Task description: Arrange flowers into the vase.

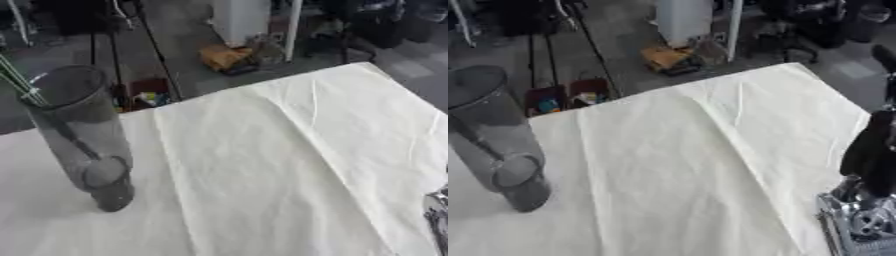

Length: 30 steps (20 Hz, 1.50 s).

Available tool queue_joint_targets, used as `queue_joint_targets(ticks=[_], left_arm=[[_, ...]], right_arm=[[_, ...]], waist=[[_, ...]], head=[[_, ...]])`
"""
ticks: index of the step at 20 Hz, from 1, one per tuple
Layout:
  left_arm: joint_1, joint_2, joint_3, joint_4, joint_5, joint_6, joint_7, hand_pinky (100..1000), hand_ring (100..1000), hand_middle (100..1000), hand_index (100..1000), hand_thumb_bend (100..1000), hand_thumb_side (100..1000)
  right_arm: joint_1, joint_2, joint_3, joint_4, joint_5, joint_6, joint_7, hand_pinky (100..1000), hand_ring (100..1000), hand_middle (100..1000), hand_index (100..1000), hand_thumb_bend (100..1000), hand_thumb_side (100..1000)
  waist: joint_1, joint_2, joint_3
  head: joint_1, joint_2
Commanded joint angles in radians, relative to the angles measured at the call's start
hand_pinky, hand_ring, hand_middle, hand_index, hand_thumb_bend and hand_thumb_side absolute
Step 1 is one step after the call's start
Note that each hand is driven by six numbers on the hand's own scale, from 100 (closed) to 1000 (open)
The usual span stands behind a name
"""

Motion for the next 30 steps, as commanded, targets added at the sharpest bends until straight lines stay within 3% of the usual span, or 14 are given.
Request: queue_joint_targets(ticks=[1,6,8,16,21,25,30], left_arm=[[-0.010,0.018,0.000,-0.024,-0.015,0.005,-0.001,757,707,706,419,100,968],[-0.003,0.020,-0.013,-0.035,-0.030,0.013,-0.001,773,717,716,499,110,977],[0.001,0.021,-0.023,-0.043,-0.041,0.017,-0.001,784,725,724,536,179,929],[0.033,0.043,-0.072,-0.107,-0.093,0.057,-0.001,808,743,739,598,189,906],[0.046,0.051,-0.109,-0.142,-0.123,0.088,-0.001,852,785,790,723,320,834],[0.058,0.057,-0.141,-0.170,-0.157,0.113,-0.043,888,818,826,807,390,811],[0.062,0.056,-0.141,-0.181,-0.168,0.125,-0.092,900,830,841,834,380,824]], right_arm=[[-0.013,-0.006,-0.007,-0.013,0.005,-0.012,-0.017,703,794,745,816,100,553],[-0.013,-0.006,-0.008,-0.013,0.005,-0.013,-0.022,702,793,745,815,100,552],[-0.013,-0.006,-0.008,-0.013,0.004,-0.013,-0.023,702,792,745,815,100,552],[-0.010,-0.006,-0.010,-0.013,0.008,-0.013,-0.031,701,791,744,814,100,551],[-0.009,-0.005,-0.011,-0.013,0.009,-0.011,-0.036,700,791,743,813,100,548],[-0.008,-0.004,-0.011,-0.013,0.010,-0.009,-0.039,700,791,742,812,100,545],[-0.007,-0.004,-0.012,-0.013,0.013,-0.008,-0.041,701,791,742,812,100,540]], waist=[[-0.008,-0.021,0.004],[-0.010,-0.023,0.008],[-0.012,-0.024,0.010],[-0.018,-0.025,0.020],[-0.019,-0.027,0.022],[-0.018,-0.027,0.024],[-0.018,-0.025,0.025]], head=[[-0.002,-0.007],[-0.003,0.004],[-0.002,0.008],[-0.002,0.024],[-0.005,0.025],[-0.010,0.026],[-0.014,0.023]])
